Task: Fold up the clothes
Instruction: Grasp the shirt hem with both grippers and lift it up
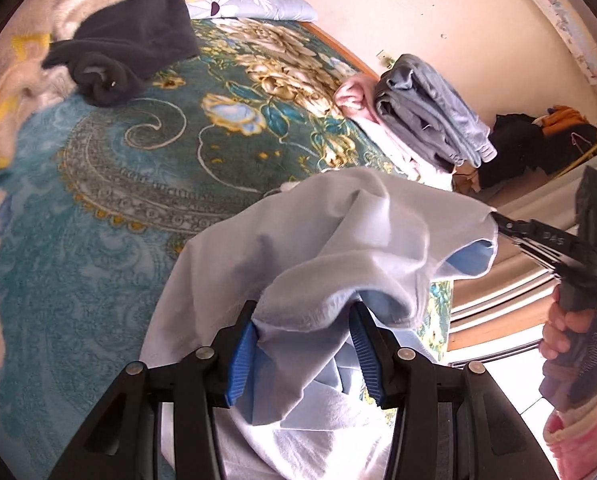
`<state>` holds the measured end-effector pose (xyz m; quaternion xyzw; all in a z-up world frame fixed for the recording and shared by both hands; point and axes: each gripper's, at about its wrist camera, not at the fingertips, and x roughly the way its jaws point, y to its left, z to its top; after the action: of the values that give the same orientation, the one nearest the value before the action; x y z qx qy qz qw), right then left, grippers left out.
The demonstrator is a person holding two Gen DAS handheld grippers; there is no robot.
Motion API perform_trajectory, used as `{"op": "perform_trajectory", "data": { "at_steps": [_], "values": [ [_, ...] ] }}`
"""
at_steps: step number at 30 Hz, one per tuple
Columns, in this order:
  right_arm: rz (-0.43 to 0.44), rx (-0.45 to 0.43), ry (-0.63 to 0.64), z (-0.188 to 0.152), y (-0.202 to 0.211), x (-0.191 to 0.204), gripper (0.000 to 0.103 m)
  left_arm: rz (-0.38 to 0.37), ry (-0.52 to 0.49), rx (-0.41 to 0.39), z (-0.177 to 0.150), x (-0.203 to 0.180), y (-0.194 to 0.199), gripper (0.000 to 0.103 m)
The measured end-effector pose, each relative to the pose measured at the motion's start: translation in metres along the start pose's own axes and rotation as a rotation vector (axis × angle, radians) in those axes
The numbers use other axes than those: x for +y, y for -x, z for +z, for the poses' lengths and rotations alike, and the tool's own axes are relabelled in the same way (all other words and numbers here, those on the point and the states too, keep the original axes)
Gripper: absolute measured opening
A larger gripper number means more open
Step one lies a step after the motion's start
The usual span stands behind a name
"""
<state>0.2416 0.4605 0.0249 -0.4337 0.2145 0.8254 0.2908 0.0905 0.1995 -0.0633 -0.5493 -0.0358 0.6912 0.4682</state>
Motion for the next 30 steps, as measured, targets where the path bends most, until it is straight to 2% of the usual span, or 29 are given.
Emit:
{"op": "perform_trajectory", "data": {
  "at_steps": [4, 6, 11, 12, 14, 15, 17, 22, 25, 27, 30],
  "values": [
    [0.005, -0.014, -0.017, -0.005, 0.013, -0.008, 0.002, 0.001, -0.043, -0.052, 0.002, -0.005, 0.019, 0.050],
    [0.010, -0.017, -0.030, -0.007, 0.018, -0.013, 0.002, 0.050, -0.100, -0.049, 0.004, -0.012, 0.022, 0.053],
    [0.031, -0.022, -0.063, -0.014, 0.029, -0.019, 0.002, 0.152, -0.244, -0.020, 0.002, -0.040, 0.014, 0.053],
    [0.034, -0.024, -0.067, -0.015, 0.031, -0.020, 0.002, 0.163, -0.243, -0.024, 0.000, -0.043, 0.014, 0.050],
    [0.042, -0.032, -0.067, -0.015, 0.037, -0.020, 0.002, 0.191, -0.228, -0.042, -0.001, -0.047, 0.016, 0.015],
    [0.046, -0.037, -0.065, -0.015, 0.041, -0.019, 0.002, 0.219, -0.220, -0.058, -0.001, -0.049, 0.020, 0.009],
    [0.054, -0.055, -0.055, -0.015, 0.052, -0.018, 0.002, 0.274, -0.205, -0.090, -0.002, -0.052, 0.028, 0.006],
    [0.074, -0.135, -0.017, -0.012, 0.089, -0.012, 0.001, 0.343, -0.232, -0.285, 0.025, -0.078, 0.102, 0.006],
    [0.080, -0.235, -0.005, 0.000, 0.126, -0.010, 0.000, 0.380, -0.251, -0.406, 0.043, -0.095, 0.149, 0.005],
    [0.106, -0.274, -0.006, 0.012, 0.148, -0.008, 0.000, 0.385, -0.262, -0.466, 0.052, -0.107, 0.178, 0.005],
    [0.138, -0.305, 0.041, 0.022, 0.174, 0.006, 0.000, 0.370, -0.283, -0.508, 0.047, -0.121, 0.202, 0.005]
  ]
}}
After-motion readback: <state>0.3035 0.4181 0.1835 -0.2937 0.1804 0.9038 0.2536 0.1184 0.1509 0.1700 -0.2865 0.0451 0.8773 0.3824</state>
